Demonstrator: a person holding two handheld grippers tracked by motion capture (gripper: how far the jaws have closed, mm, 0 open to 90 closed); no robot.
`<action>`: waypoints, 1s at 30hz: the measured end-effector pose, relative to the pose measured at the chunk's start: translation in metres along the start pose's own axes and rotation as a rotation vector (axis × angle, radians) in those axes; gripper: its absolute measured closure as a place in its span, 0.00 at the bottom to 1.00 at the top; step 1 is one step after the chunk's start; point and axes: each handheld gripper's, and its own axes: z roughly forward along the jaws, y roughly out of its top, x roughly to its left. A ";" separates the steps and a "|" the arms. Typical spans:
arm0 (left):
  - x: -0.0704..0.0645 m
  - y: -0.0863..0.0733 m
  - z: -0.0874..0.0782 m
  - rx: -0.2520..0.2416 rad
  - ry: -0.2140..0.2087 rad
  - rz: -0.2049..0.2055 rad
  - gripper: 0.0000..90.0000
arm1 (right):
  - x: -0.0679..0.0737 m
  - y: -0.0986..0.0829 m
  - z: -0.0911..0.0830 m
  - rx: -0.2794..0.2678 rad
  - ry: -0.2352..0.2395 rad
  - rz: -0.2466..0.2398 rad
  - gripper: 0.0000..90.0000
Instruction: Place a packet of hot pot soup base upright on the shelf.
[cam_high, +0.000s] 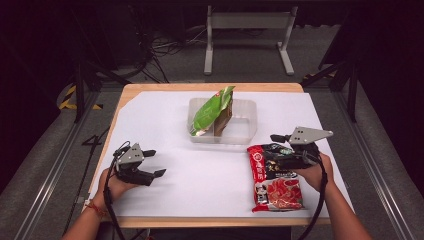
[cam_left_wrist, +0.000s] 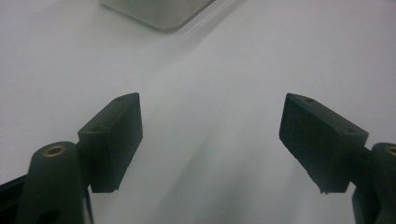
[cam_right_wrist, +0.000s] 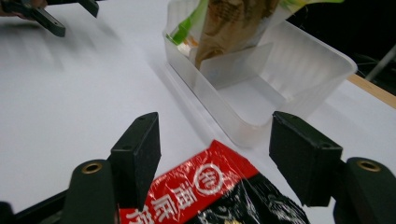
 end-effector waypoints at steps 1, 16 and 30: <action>-0.001 0.000 0.000 -0.001 0.002 0.005 0.25 | -0.001 -0.003 -0.002 0.005 -0.003 -0.001 0.39; -0.002 0.000 -0.002 0.004 0.005 0.015 0.25 | -0.023 -0.039 -0.009 0.066 -0.040 0.082 0.36; -0.001 -0.001 0.001 0.027 -0.013 0.013 0.24 | -0.064 -0.071 0.009 0.109 0.001 0.256 0.25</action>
